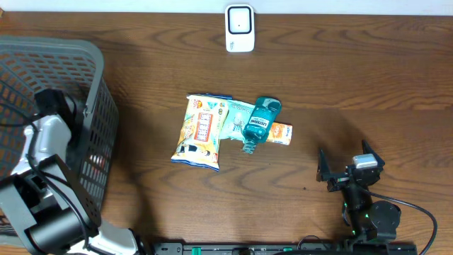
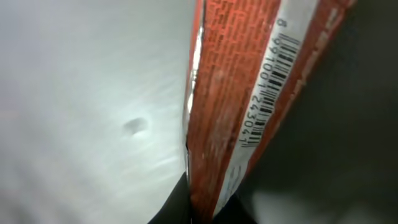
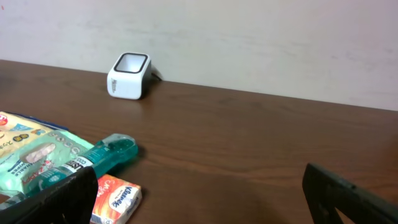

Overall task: Scan the item barcode
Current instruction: 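Lift the red snack bar out and set it left of the yellow pack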

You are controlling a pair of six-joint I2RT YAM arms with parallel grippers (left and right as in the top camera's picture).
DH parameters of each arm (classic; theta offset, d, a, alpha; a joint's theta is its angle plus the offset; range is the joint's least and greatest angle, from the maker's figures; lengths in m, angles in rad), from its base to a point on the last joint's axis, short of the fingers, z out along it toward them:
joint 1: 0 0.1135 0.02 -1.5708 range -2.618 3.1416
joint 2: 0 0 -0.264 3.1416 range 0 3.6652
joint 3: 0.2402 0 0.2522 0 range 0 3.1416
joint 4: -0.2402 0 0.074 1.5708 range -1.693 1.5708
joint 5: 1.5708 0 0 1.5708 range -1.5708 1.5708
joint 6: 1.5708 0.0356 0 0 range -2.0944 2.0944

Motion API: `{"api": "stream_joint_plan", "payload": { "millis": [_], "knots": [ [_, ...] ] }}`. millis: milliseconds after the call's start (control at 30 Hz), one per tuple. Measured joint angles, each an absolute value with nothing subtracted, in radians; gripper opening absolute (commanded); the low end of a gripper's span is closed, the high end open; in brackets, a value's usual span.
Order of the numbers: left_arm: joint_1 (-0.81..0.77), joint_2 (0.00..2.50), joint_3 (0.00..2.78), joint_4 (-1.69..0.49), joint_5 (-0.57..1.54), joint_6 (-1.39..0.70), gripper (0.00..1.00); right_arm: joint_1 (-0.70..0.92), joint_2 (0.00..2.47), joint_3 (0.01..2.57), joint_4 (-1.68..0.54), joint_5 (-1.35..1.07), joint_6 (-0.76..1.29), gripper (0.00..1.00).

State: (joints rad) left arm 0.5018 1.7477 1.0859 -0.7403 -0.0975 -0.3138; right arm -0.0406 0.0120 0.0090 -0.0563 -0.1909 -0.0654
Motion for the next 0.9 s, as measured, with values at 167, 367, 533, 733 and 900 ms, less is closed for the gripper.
{"api": "stream_joint_plan", "payload": {
  "millis": [167,367,533,733,900],
  "knots": [
    [0.569,1.711,1.224,-0.812,-0.138,-0.292,0.07,-0.041,0.012,0.009,-0.056,-0.191,-0.065,0.99],
    [0.580,1.497,1.415,-0.801,-0.143,-0.281,0.07,-0.041,0.012,0.009,-0.056,-0.191,-0.065,0.99],
    [0.544,1.326,1.438,-0.750,-0.068,-0.280,0.07,-0.041,0.012,0.009,-0.056,-0.191,-0.065,0.99],
    [0.308,1.218,1.438,-0.640,0.075,-0.253,0.07,-0.041,0.012,0.009,-0.056,-0.191,-0.065,0.99],
    [-0.019,1.227,1.438,-0.626,0.064,-0.180,0.07,-0.041,0.012,0.009,-0.056,-0.190,-0.065,0.99]
  ]
}}
